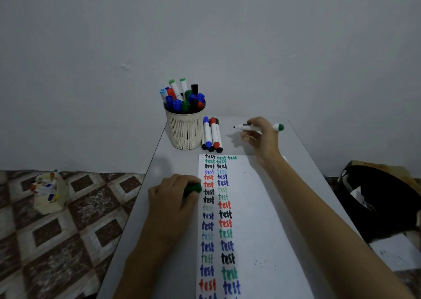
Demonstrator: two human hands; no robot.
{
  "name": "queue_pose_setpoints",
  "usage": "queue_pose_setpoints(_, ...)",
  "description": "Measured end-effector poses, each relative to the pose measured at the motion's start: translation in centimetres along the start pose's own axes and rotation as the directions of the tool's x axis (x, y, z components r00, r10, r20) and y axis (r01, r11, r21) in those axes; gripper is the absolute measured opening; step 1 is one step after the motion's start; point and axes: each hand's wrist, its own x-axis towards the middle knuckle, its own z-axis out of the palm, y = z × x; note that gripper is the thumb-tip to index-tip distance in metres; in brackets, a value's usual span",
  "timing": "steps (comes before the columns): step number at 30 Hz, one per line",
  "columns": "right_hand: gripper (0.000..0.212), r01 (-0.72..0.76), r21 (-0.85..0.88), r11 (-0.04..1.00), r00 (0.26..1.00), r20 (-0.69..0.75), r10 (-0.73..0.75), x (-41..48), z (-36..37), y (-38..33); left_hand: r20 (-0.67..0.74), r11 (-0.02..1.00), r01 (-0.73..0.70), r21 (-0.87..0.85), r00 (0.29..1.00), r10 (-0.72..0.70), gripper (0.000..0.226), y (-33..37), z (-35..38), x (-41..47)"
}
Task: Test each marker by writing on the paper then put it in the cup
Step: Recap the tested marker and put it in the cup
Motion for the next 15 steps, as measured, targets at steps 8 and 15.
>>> queue_pose_setpoints(8,0.018,-0.061,-0.176,0.982,0.939,0.324,0.116,-6.0,-0.3,-3.1,0.014,0.904,0.071,-0.422,0.997,-0.072,0.022,1.9,-1.1,0.1)
queue_pose_setpoints(15,0.018,-0.165,-0.126,0.978,0.922,0.334,0.198,-9.9,-1.8,-0.9,0.025,0.89,0.117,-0.441,0.993,-0.118,0.021,1.7,-1.3,0.1)
